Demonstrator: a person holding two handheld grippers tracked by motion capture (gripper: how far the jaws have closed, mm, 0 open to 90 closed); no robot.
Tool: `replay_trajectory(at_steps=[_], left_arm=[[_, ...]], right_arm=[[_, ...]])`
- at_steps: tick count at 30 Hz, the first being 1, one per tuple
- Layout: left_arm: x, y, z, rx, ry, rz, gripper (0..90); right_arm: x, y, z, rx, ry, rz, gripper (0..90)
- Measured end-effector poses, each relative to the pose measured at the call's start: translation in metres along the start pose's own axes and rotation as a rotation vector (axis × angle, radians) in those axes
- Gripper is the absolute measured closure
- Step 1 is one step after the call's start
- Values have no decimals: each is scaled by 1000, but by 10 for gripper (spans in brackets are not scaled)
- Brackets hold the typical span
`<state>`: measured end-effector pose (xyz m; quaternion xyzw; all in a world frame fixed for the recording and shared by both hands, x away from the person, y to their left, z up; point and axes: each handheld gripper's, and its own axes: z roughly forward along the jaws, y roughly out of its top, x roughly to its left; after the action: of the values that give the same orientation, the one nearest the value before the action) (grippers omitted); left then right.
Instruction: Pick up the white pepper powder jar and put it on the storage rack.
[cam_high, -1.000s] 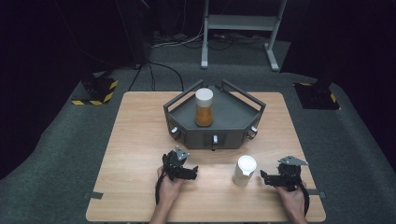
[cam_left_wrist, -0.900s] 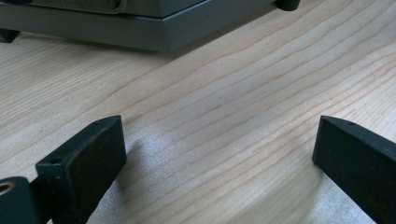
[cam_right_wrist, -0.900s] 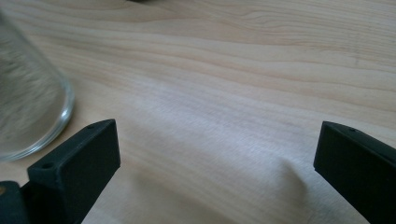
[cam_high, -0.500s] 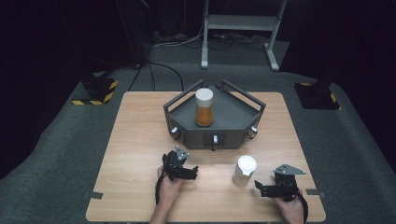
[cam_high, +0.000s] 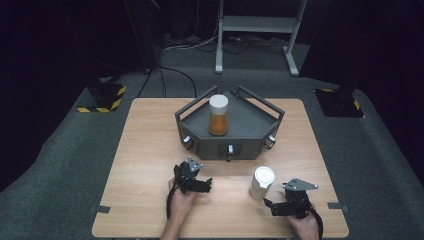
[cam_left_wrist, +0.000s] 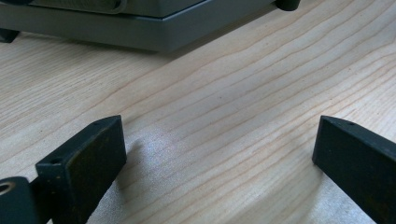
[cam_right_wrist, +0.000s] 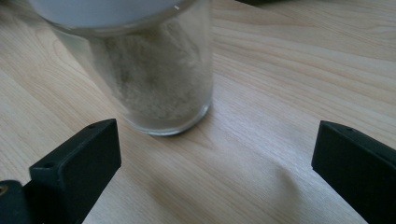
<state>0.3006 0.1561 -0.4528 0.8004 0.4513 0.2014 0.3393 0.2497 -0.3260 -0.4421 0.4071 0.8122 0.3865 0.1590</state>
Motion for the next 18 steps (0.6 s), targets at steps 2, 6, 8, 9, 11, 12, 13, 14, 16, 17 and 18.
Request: replay_trajectory(at_steps=[2, 6, 8, 9, 11, 12, 13, 14, 16, 17, 18], left_arm=[[0, 0, 0, 0, 0, 0, 27], [0, 0, 0, 0, 0, 0, 26], [0, 0, 0, 0, 0, 0, 27], [0, 0, 0, 0, 0, -1, 27], [0, 0, 0, 0, -1, -1, 27], [0, 0, 0, 0, -1, -1, 26], [0, 0, 0, 0, 0, -1, 26], [0, 0, 0, 0, 0, -1, 27], [0, 0, 0, 0, -1, -1, 27], [0, 0, 0, 0, -1, -1, 27], [0, 0, 0, 0, -1, -2, 26]], right_arm=[[2, 1, 1, -3, 6, -3, 7], [5, 4, 3, -11, 19, -11, 7], [6, 5, 4, -18, 30, -13, 8], [7, 6, 5, -22, 35, -18, 12], [9, 7, 6, -27, 38, -25, 17], [9, 7, 6, -27, 38, -25, 17], [11, 8, 7, -32, 38, -31, 20], [12, 9, 8, -37, 40, -33, 25], [13, 10, 9, -43, 40, -36, 33], [14, 10, 9, -45, 38, -38, 38], [14, 11, 10, -48, 38, -41, 41]])
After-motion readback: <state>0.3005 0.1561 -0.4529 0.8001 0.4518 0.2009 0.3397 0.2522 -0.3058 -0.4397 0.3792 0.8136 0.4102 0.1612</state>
